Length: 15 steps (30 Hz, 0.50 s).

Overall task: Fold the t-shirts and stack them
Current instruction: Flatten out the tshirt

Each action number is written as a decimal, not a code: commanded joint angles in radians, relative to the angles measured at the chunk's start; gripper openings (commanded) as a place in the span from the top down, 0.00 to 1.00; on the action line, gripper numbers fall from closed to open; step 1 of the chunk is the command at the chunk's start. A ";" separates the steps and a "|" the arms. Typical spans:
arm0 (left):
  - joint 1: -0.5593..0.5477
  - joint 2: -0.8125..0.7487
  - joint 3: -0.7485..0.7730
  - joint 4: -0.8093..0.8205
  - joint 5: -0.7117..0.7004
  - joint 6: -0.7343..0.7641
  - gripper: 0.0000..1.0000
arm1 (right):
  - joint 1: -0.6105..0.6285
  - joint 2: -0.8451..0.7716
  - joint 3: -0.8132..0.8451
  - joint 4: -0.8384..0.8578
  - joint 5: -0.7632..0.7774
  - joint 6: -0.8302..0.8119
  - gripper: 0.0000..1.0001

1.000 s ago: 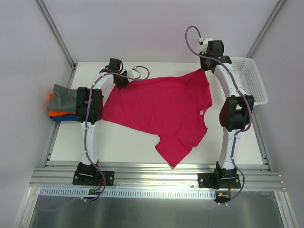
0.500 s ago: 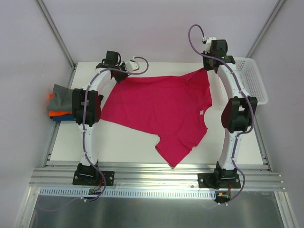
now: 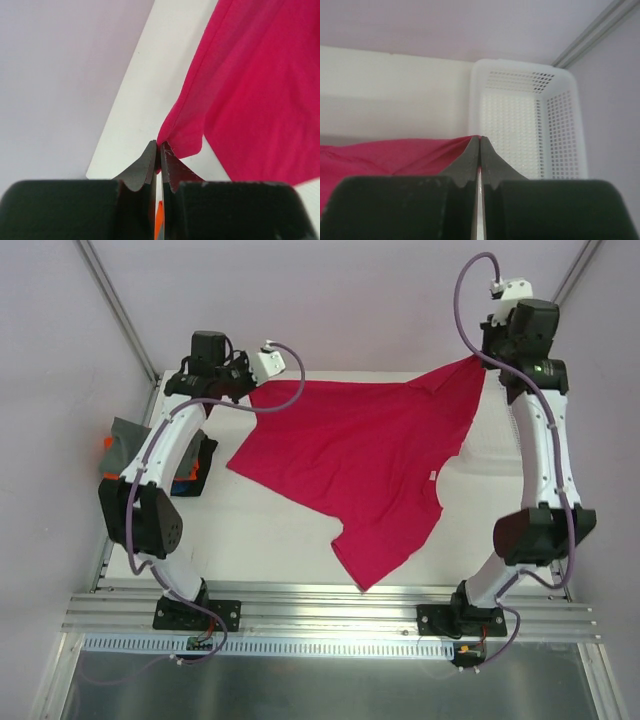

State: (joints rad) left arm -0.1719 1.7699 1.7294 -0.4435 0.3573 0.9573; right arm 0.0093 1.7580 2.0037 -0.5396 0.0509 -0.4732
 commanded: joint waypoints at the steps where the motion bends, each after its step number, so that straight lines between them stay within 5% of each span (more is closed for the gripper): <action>1: -0.046 -0.165 -0.089 -0.006 0.017 0.023 1.00 | -0.006 -0.213 -0.051 -0.005 0.012 -0.010 0.99; 9: -0.133 -0.594 -0.324 -0.003 0.015 0.095 1.00 | -0.008 -0.635 -0.278 -0.045 0.049 -0.070 0.99; 15: -0.153 -0.857 -0.393 -0.015 -0.008 0.072 1.00 | -0.006 -0.891 -0.290 -0.259 0.079 -0.028 0.99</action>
State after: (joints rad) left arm -0.3153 0.9981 1.3586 -0.4637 0.3561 1.0321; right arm 0.0048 0.9329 1.7130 -0.6926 0.0933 -0.5125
